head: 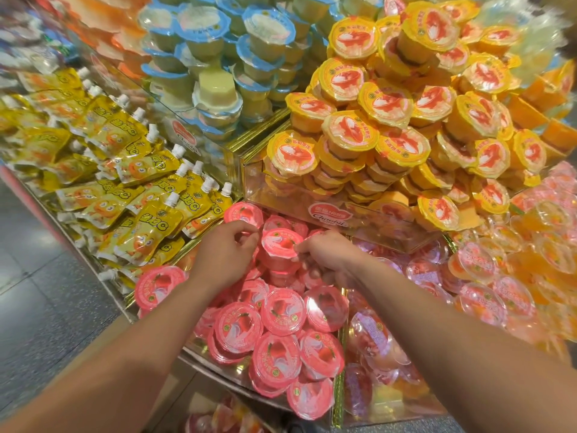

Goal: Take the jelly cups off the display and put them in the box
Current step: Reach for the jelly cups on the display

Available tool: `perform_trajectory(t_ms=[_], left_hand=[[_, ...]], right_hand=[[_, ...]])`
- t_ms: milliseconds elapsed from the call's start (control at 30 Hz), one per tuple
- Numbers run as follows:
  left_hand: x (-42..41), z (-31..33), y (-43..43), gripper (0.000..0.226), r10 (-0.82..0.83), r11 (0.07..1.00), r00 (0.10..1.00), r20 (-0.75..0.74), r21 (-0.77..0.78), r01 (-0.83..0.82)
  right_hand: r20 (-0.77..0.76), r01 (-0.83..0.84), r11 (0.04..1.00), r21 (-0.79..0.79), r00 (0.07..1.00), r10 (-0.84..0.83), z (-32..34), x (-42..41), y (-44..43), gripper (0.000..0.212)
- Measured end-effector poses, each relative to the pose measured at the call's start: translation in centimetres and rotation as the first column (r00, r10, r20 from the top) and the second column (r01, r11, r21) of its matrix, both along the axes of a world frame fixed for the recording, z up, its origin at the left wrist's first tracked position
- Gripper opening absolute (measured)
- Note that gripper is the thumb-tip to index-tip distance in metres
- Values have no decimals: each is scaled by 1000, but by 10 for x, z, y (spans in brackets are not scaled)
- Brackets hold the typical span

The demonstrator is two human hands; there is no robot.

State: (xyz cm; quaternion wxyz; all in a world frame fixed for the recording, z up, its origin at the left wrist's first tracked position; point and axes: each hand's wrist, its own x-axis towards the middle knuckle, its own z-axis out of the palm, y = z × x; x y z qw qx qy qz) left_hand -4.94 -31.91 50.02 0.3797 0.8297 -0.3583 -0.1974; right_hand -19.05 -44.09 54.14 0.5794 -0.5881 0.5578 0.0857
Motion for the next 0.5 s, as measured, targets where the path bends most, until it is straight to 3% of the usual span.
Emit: perform_trajectory(t_ms=[167,400,500], left_hand=[[1,1,-1,13,4,1000,1000,-5,-5,-4],[6,4,4,13,-1,1000,1000,8,7,1],[9,9,9,14,-3,1000,1000,22,7,3]], right_hand=[[-23,-5,1000,-4,1000,5,0,6,-2,23],[-17,-54,997,-55,998,53,8,-3,-2,38],[-26,-72,984,-164,997,69,16,-3,0,51]])
